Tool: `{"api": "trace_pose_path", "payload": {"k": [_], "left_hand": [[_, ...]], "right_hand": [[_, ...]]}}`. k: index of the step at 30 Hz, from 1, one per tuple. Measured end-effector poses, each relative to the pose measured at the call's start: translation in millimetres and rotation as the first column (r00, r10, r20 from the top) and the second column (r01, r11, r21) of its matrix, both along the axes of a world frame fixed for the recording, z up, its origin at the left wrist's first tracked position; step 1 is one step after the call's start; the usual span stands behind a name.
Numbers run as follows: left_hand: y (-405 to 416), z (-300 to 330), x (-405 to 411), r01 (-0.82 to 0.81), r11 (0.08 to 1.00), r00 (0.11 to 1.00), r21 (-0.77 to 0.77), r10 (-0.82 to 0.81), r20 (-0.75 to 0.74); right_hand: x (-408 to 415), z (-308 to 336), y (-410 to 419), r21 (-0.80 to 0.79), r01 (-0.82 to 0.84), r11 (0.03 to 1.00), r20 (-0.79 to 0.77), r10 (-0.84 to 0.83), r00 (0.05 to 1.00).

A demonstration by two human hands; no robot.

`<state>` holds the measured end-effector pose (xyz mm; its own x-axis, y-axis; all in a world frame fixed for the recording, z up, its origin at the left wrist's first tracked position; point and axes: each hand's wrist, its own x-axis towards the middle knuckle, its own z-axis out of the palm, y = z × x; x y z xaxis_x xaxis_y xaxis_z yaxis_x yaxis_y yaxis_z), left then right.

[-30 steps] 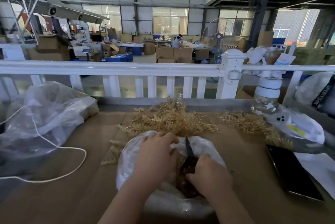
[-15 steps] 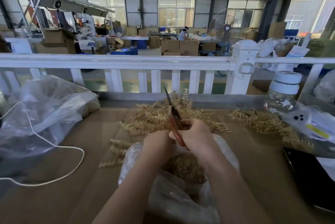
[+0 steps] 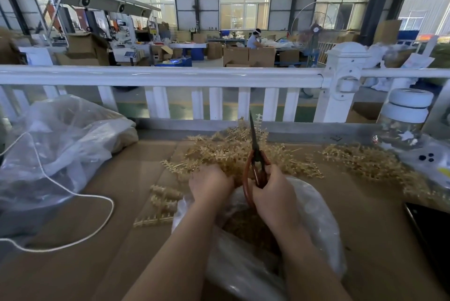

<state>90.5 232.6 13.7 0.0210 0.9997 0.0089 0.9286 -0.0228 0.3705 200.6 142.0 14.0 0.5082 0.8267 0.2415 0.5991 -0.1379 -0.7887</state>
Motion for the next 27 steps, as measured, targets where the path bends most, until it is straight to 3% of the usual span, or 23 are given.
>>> {"api": "trace_pose_path", "payload": {"k": [2,5,8,12,15,16,17,21,23,25,27], "left_hand": [[-1,-2,1,-0.011,0.996,0.998,0.093,0.006,0.057],[-3,-4,-2,-0.058,0.982,0.965,0.181,0.009,0.261],[-6,0,-6,-0.155,0.966,0.847,0.206,0.023,0.532],[-9,18,-14,-0.312,0.923,0.586,0.225,0.001,0.811],[-15,37,-17,-0.341,0.933,0.2,0.116,-0.049,0.979],[-19,43,-17,-0.295,0.95,0.098,0.101,-0.075,0.992],[-24,47,-18,-0.221,0.969,0.055,0.109,-0.099,0.994],[-45,49,-18,0.206,0.976,0.089,0.069,-0.089,0.992],[-52,45,-18,0.343,0.938,0.199,-0.05,-0.021,0.98],[-56,39,-16,0.388,0.911,0.33,-0.142,0.006,0.944],[-57,28,-12,0.36,0.919,0.396,-0.16,0.005,0.918]], "right_hand": [[0,1,2,0.001,-0.031,1.0,0.047,0.031,0.998],[-2,1,5,0.016,-0.05,0.999,0.082,0.049,0.995],[-2,1,8,0.045,-0.055,0.997,0.039,0.053,0.998],[2,0,11,0.092,-0.076,0.993,-0.074,0.083,0.994],[4,-1,14,0.126,-0.071,0.989,-0.134,0.088,0.987],[5,-2,15,0.136,-0.075,0.988,-0.18,0.099,0.979],[6,-2,16,0.15,-0.083,0.985,-0.241,0.118,0.963],[6,-4,18,0.198,-0.101,0.975,-0.395,0.173,0.902],[9,-6,20,0.194,-0.078,0.978,-0.389,0.15,0.909],[11,-7,20,0.173,-0.059,0.983,-0.351,0.117,0.929],[12,-10,20,0.154,-0.061,0.986,-0.318,0.107,0.942]]}}
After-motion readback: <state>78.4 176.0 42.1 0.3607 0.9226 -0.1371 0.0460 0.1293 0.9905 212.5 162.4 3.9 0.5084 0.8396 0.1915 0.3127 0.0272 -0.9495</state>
